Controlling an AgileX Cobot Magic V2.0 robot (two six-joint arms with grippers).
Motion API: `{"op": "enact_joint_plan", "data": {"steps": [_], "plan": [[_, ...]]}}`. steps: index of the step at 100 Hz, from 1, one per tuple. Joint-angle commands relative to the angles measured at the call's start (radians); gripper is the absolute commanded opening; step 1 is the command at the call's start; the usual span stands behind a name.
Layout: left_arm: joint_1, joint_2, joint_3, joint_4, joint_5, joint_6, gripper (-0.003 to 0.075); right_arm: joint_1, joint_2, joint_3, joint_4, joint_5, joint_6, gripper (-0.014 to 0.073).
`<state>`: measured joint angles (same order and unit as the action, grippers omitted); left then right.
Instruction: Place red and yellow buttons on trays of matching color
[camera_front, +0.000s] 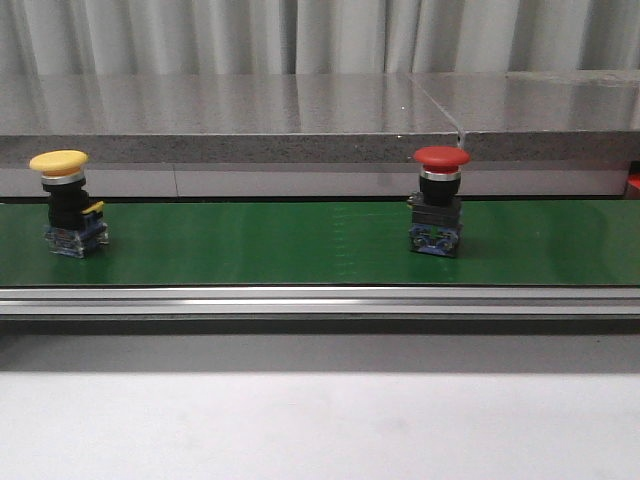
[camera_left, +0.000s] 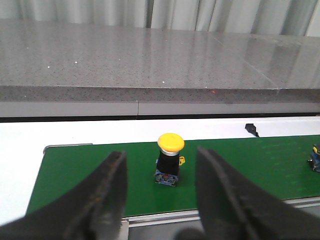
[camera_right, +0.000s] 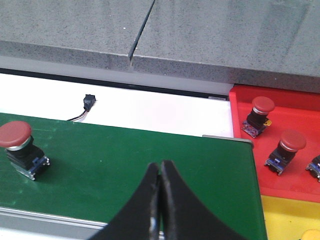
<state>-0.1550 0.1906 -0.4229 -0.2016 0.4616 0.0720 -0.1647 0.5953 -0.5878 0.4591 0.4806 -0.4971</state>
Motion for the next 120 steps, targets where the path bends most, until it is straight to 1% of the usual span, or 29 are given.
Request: {"op": "enact_joint_plan", "data": {"steps": [1,7,13,42,49,53,58,61,63,68,70,71,75,80,82,89,99,109,120], "plan": [[-0.009,0.0,-0.019,-0.007,-0.058,-0.001,0.0137,0.004,-0.003,-0.036,0.013,-0.065,-0.008,-0.0067],[-0.009,0.0,-0.019,-0.007,-0.055,-0.001,0.005,0.004,-0.003,-0.036,0.013,-0.065,-0.008,-0.0067],[-0.009,0.0,-0.019,-0.007,-0.055,-0.001,-0.0017,0.004,-0.003,-0.036,0.013,-0.066,-0.008,-0.0067],[-0.009,0.0,-0.019,-0.007,-0.03,-0.001,-0.0019,0.004,-0.003,-0.036,0.013,-0.071,-0.008,-0.0064],[-0.009,0.0,-0.019,-0.007,-0.017,-0.001,-0.0019,0.004,-0.003,-0.036,0.014,-0.067,-0.008,-0.003],[-0.009,0.0,-0.019,-0.007,-0.017,-0.001,-0.0019,0.004,-0.003,-0.036,0.02,-0.065,-0.008,0.0021],[-0.009,0.0,-0.019,-0.007,-0.017,-0.001,-0.0019,0.004,-0.003,-0.036,0.035,-0.063,-0.008,0.0108],[-0.009,0.0,-0.019,-0.007,-0.017,-0.001,-0.0019,0.004,-0.003,-0.036,0.052,-0.063,-0.008,0.0186],[-0.009,0.0,-0.019,-0.007,-0.017,-0.001,-0.0019,0.004,-0.003,-0.036,0.058,-0.063,-0.008,0.022],[-0.009,0.0,-0.019,-0.007,-0.017,-0.001,-0.0019,0.004,-0.003,-0.036,0.076,-0.063,-0.008,0.0369],[-0.009,0.0,-0.019,-0.007,-0.017,-0.001,-0.0019,0.004,-0.003,-0.036,0.078,-0.063,-0.008,0.0408],[-0.009,0.0,-0.019,-0.007,-0.017,-0.001,-0.0019,0.004,-0.003,-0.036,0.078,-0.063,-0.008,0.0446],[-0.009,0.0,-0.019,-0.007,-0.017,-0.001,-0.0019,0.004,-0.003,-0.036,0.084,-0.063,-0.008,0.0552],[-0.009,0.0,-0.019,-0.007,-0.017,-0.001,-0.0019,0.004,-0.003,-0.036,0.095,-0.067,-0.008,0.0648],[-0.009,0.0,-0.019,-0.007,-0.017,-0.001,-0.0019,0.004,-0.003,-0.036,0.098,-0.069,-0.008,0.0672],[-0.009,0.0,-0.019,-0.007,-0.017,-0.001,-0.0019,0.004,-0.003,-0.036,0.101,-0.072,-0.008,0.0641],[-0.009,0.0,-0.019,-0.007,-0.017,-0.001,-0.0019,0.004,0.006,-0.044,0.101,-0.065,-0.008,0.0636],[-0.009,0.0,-0.019,-0.007,-0.017,-0.001,-0.0019,0.004,0.053,-0.086,0.101,0.0,-0.008,0.0636],[-0.009,0.0,-0.019,-0.007,-0.017,-0.001,-0.0019,0.004,0.147,-0.156,0.101,0.086,-0.008,0.0636]]}}
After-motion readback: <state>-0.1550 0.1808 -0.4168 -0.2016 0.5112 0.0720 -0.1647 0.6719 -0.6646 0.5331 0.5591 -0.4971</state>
